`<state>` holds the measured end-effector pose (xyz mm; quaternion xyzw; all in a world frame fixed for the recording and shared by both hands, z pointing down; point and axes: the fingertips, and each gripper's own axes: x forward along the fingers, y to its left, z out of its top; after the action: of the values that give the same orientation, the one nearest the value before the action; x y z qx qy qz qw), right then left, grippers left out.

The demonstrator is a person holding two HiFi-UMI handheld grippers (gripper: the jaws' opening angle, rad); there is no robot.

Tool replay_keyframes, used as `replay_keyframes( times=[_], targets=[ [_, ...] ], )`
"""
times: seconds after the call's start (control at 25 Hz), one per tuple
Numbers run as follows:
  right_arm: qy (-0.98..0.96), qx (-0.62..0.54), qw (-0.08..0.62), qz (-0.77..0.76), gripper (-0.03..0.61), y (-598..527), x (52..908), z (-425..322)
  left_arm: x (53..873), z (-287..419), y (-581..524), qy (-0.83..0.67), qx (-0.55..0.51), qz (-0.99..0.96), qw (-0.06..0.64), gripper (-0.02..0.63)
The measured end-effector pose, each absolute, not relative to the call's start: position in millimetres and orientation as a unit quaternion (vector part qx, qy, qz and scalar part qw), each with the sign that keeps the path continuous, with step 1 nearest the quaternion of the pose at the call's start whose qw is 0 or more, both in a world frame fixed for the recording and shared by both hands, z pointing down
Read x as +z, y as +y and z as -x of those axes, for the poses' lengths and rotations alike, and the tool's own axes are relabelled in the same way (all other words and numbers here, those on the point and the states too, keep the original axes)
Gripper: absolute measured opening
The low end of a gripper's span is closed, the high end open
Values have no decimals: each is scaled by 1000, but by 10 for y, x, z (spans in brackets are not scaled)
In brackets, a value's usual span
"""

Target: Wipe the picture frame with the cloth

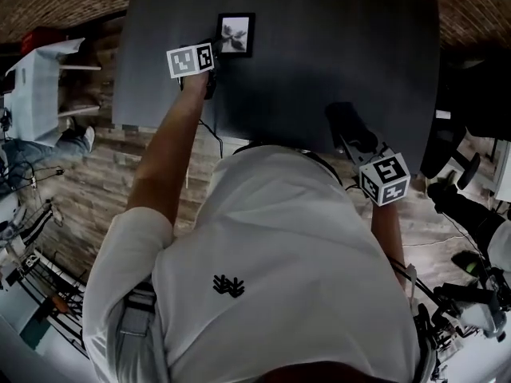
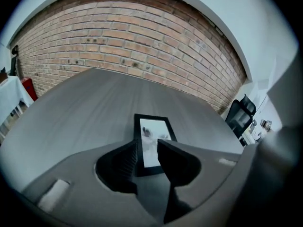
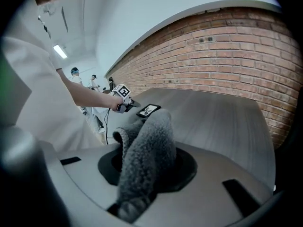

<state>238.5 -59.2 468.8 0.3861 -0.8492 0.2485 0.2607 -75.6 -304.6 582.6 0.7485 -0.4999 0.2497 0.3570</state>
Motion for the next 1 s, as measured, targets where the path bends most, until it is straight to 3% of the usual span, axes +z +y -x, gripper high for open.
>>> replay_keyframes(
  times=[0.36,0.6,0.76,1.0],
  targets=[
    [-819,271,288,-417,91,-581,4687,-1891,6265,1050,-3308,-480,283,-751,354,120],
    [-808,279,293,-429,91,-532,4721,-1878,6305,952,-3294,-476,275,-759,349,120],
    [-806,279,295,-430,91,-548,4719,-1831,6300,825,-3269,-467,282,-766,341,84],
    [-807,271,296,-433,91,-583,4706,-1856,6325,636,-3091,-448,268,-770,366,75]
  ],
)
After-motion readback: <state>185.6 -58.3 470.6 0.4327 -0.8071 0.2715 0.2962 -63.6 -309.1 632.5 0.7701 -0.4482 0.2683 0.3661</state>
